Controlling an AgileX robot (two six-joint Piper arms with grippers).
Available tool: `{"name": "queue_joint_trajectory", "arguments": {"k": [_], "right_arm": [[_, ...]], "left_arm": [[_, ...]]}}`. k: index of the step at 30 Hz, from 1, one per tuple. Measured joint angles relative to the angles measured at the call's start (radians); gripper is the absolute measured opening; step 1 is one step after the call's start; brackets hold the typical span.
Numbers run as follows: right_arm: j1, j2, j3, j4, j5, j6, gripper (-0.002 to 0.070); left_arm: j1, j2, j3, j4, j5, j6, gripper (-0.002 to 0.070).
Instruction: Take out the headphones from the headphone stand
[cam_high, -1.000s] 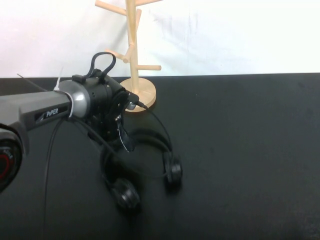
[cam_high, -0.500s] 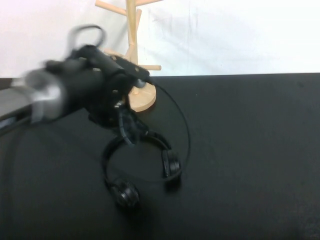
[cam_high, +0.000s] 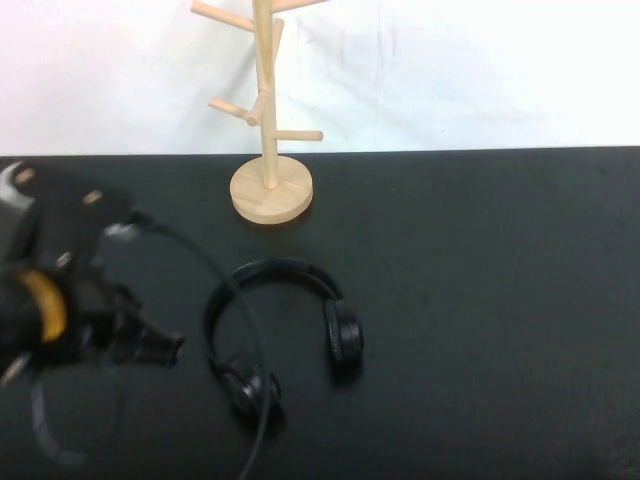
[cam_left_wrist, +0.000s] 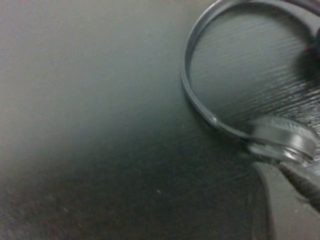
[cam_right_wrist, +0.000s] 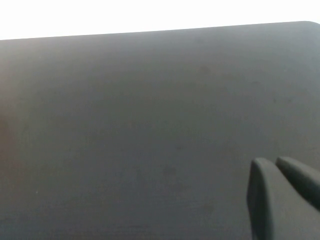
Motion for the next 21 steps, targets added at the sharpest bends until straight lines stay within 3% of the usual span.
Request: {"name": "queue_joint_trajectory", "arguments": {"k": [7, 15, 21], "right_arm": [[0.000, 0.000, 0.000, 0.000, 0.000, 0.000, -0.0009], [0.000, 0.000, 0.000, 0.000, 0.000, 0.000, -0.0009], [0.000, 0.000, 0.000, 0.000, 0.000, 0.000, -0.0009]], "left_arm": [[0.000, -0.174, 0.128, 0.000, 0.010, -0.158, -0.0002], [0.000, -0.185, 0.132, 0.045, 0.067, -0.156, -0.0003], [0.002, -0.185, 0.143, 0.047, 0.015, -0.143, -0.0003]]}}
